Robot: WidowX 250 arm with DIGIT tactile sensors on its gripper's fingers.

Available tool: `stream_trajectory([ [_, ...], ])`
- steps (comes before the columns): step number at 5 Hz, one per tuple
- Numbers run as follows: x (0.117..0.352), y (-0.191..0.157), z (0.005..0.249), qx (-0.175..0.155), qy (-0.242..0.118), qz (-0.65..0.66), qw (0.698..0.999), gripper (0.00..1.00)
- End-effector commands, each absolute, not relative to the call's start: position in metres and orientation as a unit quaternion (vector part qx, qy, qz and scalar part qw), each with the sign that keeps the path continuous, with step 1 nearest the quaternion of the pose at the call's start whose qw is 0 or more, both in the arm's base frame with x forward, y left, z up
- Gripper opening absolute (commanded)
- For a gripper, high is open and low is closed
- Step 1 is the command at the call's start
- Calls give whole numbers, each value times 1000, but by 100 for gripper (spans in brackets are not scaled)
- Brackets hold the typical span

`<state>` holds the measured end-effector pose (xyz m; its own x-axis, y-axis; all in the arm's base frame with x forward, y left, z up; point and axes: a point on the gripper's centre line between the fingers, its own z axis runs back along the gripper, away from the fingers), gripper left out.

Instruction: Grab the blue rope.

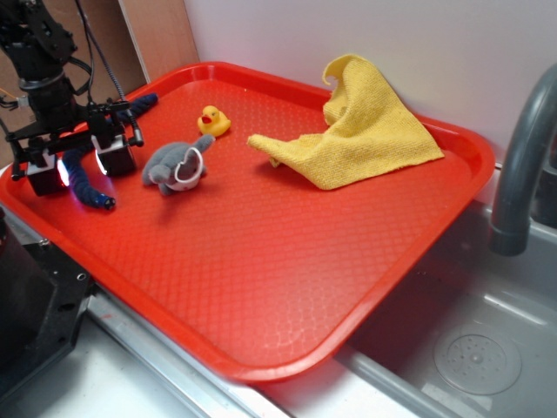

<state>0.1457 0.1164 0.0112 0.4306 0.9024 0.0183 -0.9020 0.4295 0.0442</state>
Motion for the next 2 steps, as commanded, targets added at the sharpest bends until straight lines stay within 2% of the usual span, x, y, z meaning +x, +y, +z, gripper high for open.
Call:
stream_trajectory([
  [1,134,108,21,25,10,488,872,0],
  [2,153,99,60,17,-11,396,918,0],
])
